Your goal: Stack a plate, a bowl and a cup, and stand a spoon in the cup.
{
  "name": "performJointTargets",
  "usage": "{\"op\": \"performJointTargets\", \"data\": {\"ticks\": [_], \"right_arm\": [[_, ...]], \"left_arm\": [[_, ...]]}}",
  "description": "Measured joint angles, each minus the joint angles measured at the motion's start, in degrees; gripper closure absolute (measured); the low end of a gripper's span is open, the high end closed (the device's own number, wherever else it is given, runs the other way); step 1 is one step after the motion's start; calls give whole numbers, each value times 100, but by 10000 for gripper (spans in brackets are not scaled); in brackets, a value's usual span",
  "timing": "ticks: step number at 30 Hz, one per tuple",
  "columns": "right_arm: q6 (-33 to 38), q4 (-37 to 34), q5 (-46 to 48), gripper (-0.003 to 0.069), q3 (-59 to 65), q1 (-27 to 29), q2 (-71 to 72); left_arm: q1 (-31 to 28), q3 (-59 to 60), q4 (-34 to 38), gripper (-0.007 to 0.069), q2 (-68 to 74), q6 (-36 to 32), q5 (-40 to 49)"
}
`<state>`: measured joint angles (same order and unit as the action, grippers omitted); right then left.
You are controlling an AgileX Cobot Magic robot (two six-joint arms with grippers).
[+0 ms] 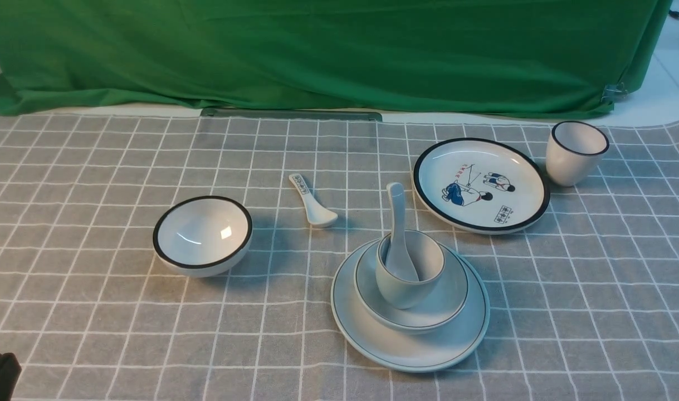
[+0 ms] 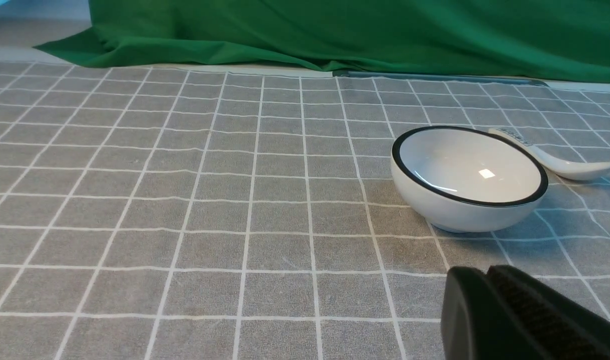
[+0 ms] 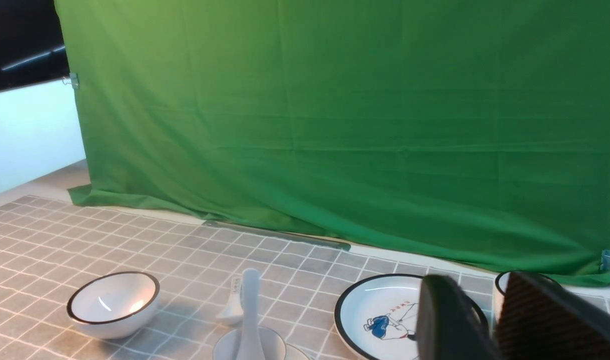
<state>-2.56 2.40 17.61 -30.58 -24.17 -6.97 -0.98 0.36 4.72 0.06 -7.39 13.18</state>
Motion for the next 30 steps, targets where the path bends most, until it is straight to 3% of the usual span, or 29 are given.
{"op": "performJointTargets", "data": {"ticks": [10, 14, 17, 21, 30], "right_arm": [[536, 41, -73, 424, 377, 214, 80], [873, 41, -128, 420, 1008, 1164, 120], [995, 53, -263, 419, 1899, 2199, 170], [995, 58, -369, 419, 2802, 2801, 538], [949, 39, -317, 418, 3093, 2674, 687]], "left_arm": [[0, 0, -7, 612, 0, 0, 0], [0, 0, -7, 612, 0, 0, 0], [0, 0, -7, 612, 0, 0, 0], [0, 0, -7, 612, 0, 6, 0], [0, 0, -37, 610, 0, 6, 21]]}}
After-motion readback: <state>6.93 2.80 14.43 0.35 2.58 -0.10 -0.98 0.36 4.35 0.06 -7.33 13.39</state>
